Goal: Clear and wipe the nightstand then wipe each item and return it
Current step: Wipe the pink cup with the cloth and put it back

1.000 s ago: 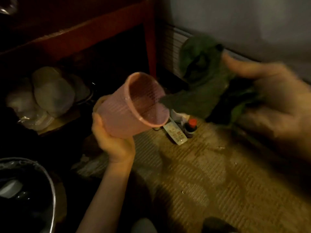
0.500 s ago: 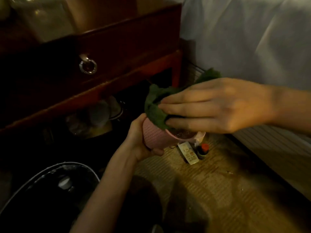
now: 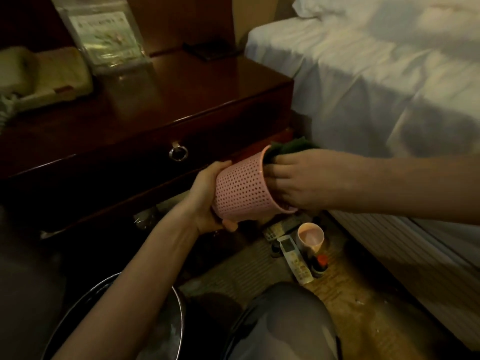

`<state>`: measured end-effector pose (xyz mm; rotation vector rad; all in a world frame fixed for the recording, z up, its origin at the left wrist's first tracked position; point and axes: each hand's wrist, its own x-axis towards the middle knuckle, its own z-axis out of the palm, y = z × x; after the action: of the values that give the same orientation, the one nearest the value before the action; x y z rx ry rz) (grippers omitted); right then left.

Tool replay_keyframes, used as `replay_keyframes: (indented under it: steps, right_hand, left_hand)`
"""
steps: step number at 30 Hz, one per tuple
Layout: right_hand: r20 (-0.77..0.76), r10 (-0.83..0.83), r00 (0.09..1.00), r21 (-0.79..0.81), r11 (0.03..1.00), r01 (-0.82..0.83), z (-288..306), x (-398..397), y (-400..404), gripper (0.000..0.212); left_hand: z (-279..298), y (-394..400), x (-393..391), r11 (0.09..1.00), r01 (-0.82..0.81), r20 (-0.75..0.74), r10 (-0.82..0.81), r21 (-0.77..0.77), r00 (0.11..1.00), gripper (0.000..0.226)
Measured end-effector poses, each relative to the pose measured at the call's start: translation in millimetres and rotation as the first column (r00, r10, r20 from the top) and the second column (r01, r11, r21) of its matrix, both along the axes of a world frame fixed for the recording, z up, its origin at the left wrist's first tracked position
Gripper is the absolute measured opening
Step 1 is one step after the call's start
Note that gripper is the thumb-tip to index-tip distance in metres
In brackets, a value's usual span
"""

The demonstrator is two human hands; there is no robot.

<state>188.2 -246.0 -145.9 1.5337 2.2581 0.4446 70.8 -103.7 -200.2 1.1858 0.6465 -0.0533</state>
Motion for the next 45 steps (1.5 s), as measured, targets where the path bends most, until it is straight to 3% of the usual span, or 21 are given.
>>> replay_keyframes:
  steps: [2,3,5,7,10,13,15,16,18,20,22,23,25,28,30,32,35,37,40,43,45]
  right_hand:
    - [-0.043,-0.074,0.996,-0.09,0.993,0.07,-8,-6,-2,0.038]
    - [-0.084,-0.217,0.973,-0.074,0.975,0.211,-2,-11,0,0.036]
    - [-0.114,-0.177,0.977,0.076,0.98,0.187,4,-8,4,0.036]
    - [-0.378,-0.253,0.891,0.056,0.954,0.295,16,-5,5,0.037]
    - [-0.766,-0.407,0.497,-0.205,0.888,0.411,33,-9,7,0.06]
    - [-0.943,-0.325,-0.071,-0.333,0.913,0.236,51,-12,17,0.065]
    - [-0.876,-0.223,-0.427,-0.327,0.926,0.188,58,-7,23,0.044]
    - [-0.824,-0.155,-0.545,-0.308,0.93,0.202,63,-7,27,0.034]
    - [-0.699,-0.016,-0.715,-0.27,0.931,0.244,73,-3,33,0.021]
    - [-0.557,0.08,-0.827,-0.272,0.923,0.272,82,5,41,0.046]
    - [-0.69,0.17,-0.704,-0.332,0.79,0.516,88,18,51,0.04]
    - [-0.793,0.124,-0.597,-0.352,0.706,0.614,87,23,60,0.031]
    - [-0.859,-0.105,-0.502,-0.437,0.663,0.608,83,25,84,0.053]
    - [-0.705,-0.324,-0.631,-0.627,0.701,0.34,84,16,126,0.091]
    - [-0.646,-0.263,-0.716,-0.603,0.751,0.268,85,20,153,0.083]
    - [-0.624,-0.094,-0.776,-0.556,0.751,0.355,83,32,179,0.074]
    - [-0.754,0.035,-0.655,-0.454,0.694,0.559,77,54,208,0.084]
    - [-0.889,-0.024,-0.457,-0.361,0.651,0.668,72,68,223,0.078]
    - [-0.965,-0.167,-0.201,-0.261,0.606,0.751,63,88,241,0.063]
    - [-0.962,-0.266,-0.066,-0.22,0.601,0.768,56,107,263,0.057]
    - [-0.946,-0.325,-0.014,-0.212,0.584,0.783,52,117,280,0.057]
  left_hand:
    - [9,1,3,0.992,-0.059,0.108,0.047,0.108,0.993,0.047]
    - [19,-1,2,0.982,-0.087,0.142,0.064,0.167,0.988,0.049]
    - [36,1,7,0.954,-0.182,0.242,0.124,0.237,0.962,0.052]
    - [46,4,12,0.913,-0.273,0.371,0.15,0.304,0.916,0.047]
    - [58,9,19,0.835,-0.396,0.535,0.149,0.382,0.831,0.041]
    - [63,21,20,0.715,-0.57,0.702,0.157,0.405,0.695,0.039]
    - [67,34,19,0.668,-0.647,0.766,0.177,0.368,0.618,0.041]
    - [71,40,19,0.651,-0.679,0.786,0.2,0.34,0.585,0.041]
    - [77,52,19,0.603,-0.742,0.818,0.245,0.291,0.52,0.036]
    - [82,64,21,0.552,-0.802,0.829,0.324,0.226,0.456,0.025]
    - [87,77,25,0.52,-0.837,0.813,0.404,0.171,0.418,0.023]
    - [90,82,27,0.506,-0.844,0.804,0.421,0.176,0.42,0.023]
    - [91,92,36,0.493,-0.842,0.793,0.414,0.219,0.448,0.027]
    - [91,105,48,0.493,-0.808,0.796,0.322,0.322,0.513,0.046]
    - [89,116,53,0.545,-0.748,0.794,0.224,0.378,0.565,0.044]
    - [91,131,58,0.591,-0.677,0.766,0.148,0.439,0.626,0.043]
    - [93,167,61,0.599,-0.614,0.715,0.097,0.514,0.693,0.041]
    - [93,193,61,0.507,-0.55,0.62,0.04,0.664,0.784,0.035]
    - [95,226,58,0.304,-0.278,0.32,-0.097,0.911,0.943,0.029]
    - [96,252,60,-0.107,-0.041,0.029,-0.118,0.993,0.993,0.029]
    - [92,266,63,-0.286,0.097,-0.123,-0.073,0.953,0.99,0.027]
